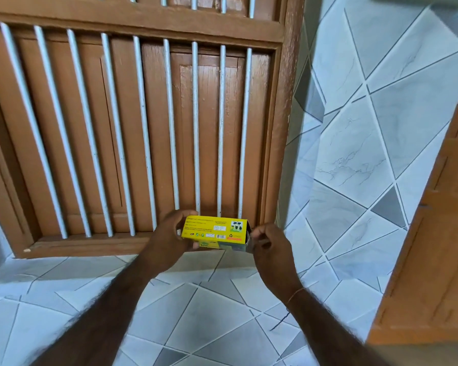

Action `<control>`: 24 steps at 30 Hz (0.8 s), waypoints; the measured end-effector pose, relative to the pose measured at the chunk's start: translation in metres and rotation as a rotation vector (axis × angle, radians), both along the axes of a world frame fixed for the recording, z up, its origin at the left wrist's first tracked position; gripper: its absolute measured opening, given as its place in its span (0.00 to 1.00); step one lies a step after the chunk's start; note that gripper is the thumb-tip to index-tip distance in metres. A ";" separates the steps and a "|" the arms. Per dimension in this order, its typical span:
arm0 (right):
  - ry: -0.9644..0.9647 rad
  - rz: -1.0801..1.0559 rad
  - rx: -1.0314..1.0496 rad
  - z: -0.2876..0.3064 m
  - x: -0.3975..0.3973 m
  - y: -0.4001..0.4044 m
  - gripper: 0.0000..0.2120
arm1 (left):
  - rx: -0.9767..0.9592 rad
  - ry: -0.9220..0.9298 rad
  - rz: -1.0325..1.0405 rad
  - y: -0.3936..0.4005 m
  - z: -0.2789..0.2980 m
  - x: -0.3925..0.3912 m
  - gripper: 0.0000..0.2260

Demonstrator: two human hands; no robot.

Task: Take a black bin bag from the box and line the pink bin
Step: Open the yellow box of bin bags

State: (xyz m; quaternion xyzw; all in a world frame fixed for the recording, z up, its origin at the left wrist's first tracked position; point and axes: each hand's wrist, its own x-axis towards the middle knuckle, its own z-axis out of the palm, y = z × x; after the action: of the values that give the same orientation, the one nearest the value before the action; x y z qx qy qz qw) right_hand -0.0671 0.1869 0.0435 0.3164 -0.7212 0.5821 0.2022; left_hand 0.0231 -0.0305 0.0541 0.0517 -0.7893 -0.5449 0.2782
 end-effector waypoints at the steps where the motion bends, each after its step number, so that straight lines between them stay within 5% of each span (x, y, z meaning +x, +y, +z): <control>1: 0.018 0.022 0.003 0.000 -0.001 0.003 0.16 | -0.007 0.000 0.012 0.003 0.000 -0.002 0.31; 8: 0.198 0.046 0.017 -0.004 -0.018 0.016 0.18 | -0.047 -0.016 0.060 0.018 0.005 -0.006 0.31; 13: 0.186 -0.143 0.129 0.000 -0.022 0.017 0.09 | -0.108 -0.028 0.104 0.019 0.004 -0.008 0.32; 16: 0.007 -0.104 0.200 0.004 -0.030 0.015 0.13 | -0.172 -0.024 0.135 0.022 0.009 -0.010 0.32; 20: -0.496 0.131 0.112 -0.004 -0.044 0.008 0.05 | -0.358 -0.006 0.161 0.021 0.019 -0.009 0.31; 24: -0.783 0.465 -0.006 -0.008 -0.040 -0.004 0.19 | -0.539 0.011 0.170 0.019 0.035 -0.010 0.29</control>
State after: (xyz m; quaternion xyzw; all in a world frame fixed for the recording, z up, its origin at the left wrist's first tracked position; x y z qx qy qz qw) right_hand -0.1069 0.1830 0.0355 0.2254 -0.6516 0.6898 -0.2209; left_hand 0.0127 -0.0112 0.0886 0.0392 -0.8971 -0.2903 0.3308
